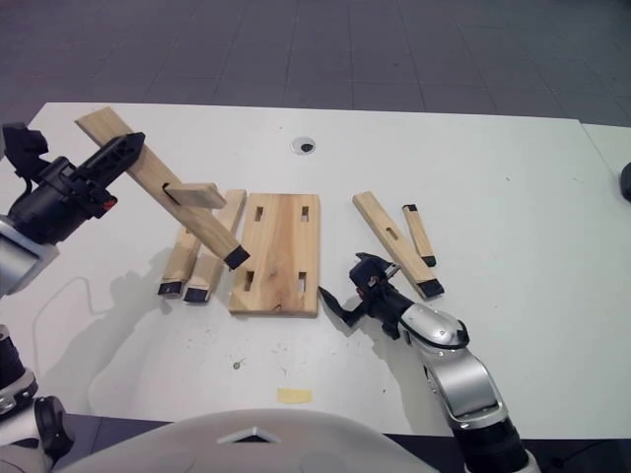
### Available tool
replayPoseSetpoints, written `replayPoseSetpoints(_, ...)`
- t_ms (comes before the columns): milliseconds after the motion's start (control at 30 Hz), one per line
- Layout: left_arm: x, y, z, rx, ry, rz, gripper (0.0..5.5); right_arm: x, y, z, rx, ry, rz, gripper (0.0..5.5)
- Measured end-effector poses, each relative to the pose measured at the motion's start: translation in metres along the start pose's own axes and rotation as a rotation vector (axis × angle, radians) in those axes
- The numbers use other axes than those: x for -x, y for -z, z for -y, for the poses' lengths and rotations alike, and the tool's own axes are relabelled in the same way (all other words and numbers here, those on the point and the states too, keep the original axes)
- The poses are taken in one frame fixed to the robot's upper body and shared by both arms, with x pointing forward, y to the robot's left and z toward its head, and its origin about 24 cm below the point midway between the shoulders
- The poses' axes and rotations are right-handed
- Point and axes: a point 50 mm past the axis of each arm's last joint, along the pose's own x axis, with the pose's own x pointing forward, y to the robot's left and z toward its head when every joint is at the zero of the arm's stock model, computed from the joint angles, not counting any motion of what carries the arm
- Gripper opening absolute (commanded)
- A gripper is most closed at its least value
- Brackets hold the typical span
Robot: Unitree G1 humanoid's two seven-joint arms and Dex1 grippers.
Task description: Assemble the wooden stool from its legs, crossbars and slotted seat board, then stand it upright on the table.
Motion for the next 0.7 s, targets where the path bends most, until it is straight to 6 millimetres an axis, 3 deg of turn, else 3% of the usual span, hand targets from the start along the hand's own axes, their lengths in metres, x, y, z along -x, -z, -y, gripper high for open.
replayPoseSetpoints(267,-0.003,0.007,-0.01,-0.109,-0.157,-0.019,1.04,-0.011,-0.011,-0.01,-0.008,-0.05,0.056,5.4)
replayPoseSetpoints(700,0.014,0.011,0.003,0.067,-0.413,0.091,1.04,0.002,0.006,-0.012,-0.061,0.023,0.018,5.4)
